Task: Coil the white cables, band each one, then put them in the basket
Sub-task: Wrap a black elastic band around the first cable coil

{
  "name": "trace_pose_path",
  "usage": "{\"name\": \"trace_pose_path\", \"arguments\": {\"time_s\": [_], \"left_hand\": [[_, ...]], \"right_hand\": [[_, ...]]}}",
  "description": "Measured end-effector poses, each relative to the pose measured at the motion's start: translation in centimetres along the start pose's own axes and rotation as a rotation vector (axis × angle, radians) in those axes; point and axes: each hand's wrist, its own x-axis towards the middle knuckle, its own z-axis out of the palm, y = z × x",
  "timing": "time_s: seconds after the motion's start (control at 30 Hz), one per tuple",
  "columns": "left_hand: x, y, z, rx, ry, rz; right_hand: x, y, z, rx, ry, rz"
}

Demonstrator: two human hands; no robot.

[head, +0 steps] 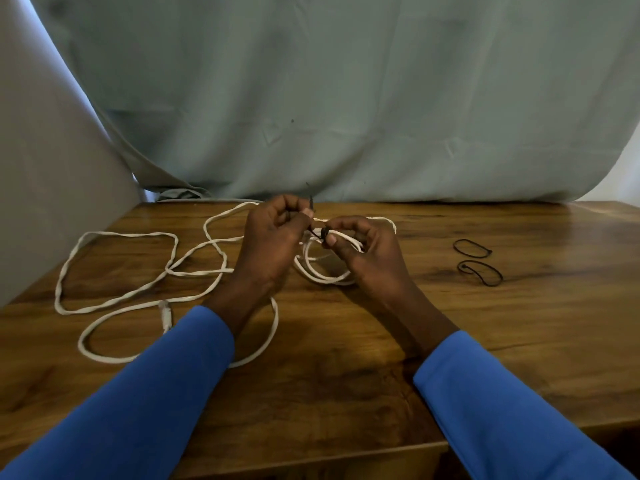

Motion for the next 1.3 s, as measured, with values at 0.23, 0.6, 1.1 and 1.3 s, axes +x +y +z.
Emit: {"name": "trace_pose_path", "arguments": {"time_s": [0.23, 0.6, 1.1, 1.3], "left_hand": [[1.1, 0.4, -2.1, 0.190, -0.094, 0.100], [1.5, 0.1, -1.8, -0.006, -0.115, -0.170], [0.6, -0.8, 0.1, -0.170, -0.152, -0.221], [0.7, -1.7, 1.4, -0.301, 0.012, -0.321]], "right_hand": [[-0.8, -1.9, -0.3, -0.095, -0.189, -0.083], [-0.9, -2.2, 0.3, -0.126, -0.170, -0.254], [-0.7, -2.5, 0.5, 0.526, -0.042, 0.220], [-1.2, -3.8, 1.8, 0.844, 0.038, 0.409]]}}
